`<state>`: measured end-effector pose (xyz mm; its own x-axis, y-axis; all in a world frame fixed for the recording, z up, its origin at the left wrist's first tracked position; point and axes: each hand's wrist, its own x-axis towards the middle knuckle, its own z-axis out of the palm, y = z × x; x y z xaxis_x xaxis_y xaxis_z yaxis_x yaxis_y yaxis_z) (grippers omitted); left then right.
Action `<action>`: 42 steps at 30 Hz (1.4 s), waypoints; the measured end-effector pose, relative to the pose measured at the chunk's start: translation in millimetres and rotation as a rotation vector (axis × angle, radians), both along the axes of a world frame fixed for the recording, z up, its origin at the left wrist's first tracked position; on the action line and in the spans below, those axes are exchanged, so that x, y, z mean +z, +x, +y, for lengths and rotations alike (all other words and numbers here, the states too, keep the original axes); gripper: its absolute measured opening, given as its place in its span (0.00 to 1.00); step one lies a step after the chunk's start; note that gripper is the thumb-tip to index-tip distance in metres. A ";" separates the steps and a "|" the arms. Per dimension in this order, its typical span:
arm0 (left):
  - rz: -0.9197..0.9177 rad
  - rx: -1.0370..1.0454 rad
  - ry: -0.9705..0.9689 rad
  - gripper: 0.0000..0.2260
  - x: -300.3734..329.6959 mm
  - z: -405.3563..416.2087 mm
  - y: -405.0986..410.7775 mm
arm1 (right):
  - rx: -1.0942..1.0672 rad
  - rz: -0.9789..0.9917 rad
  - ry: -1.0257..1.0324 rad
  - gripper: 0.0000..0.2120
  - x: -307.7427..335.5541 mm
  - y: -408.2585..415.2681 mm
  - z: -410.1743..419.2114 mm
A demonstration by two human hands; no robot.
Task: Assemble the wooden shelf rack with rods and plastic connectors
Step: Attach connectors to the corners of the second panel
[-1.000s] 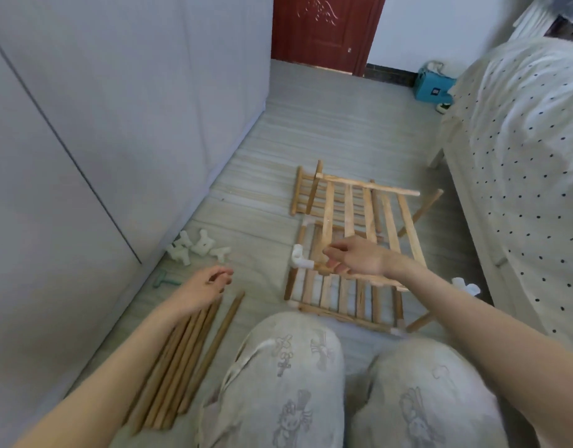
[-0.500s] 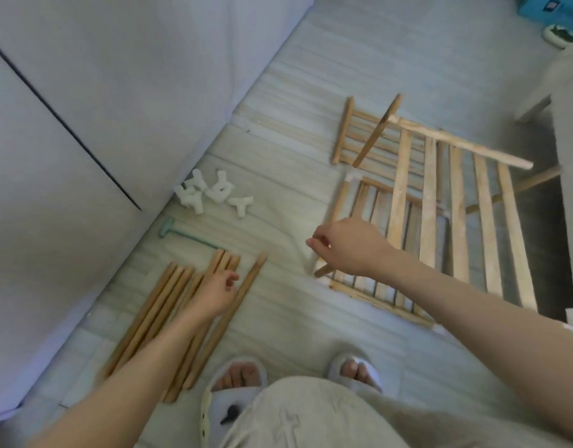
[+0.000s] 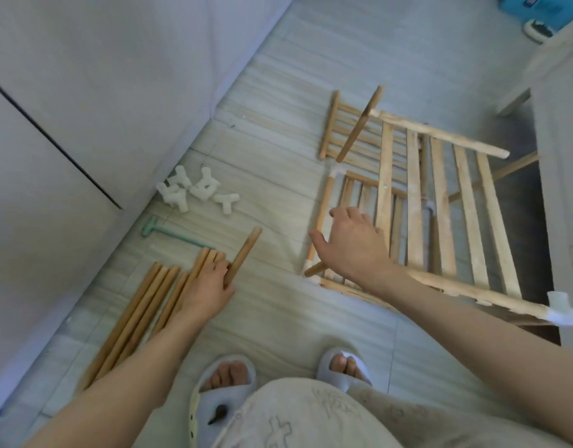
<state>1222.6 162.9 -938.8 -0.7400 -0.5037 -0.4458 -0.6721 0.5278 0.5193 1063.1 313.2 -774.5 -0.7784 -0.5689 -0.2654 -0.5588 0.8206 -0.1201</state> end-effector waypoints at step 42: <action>0.347 -0.790 -0.383 0.20 164.0 160.5 -116.1 | -0.880 -0.224 -1.059 0.17 -15.6 -51.3 236.8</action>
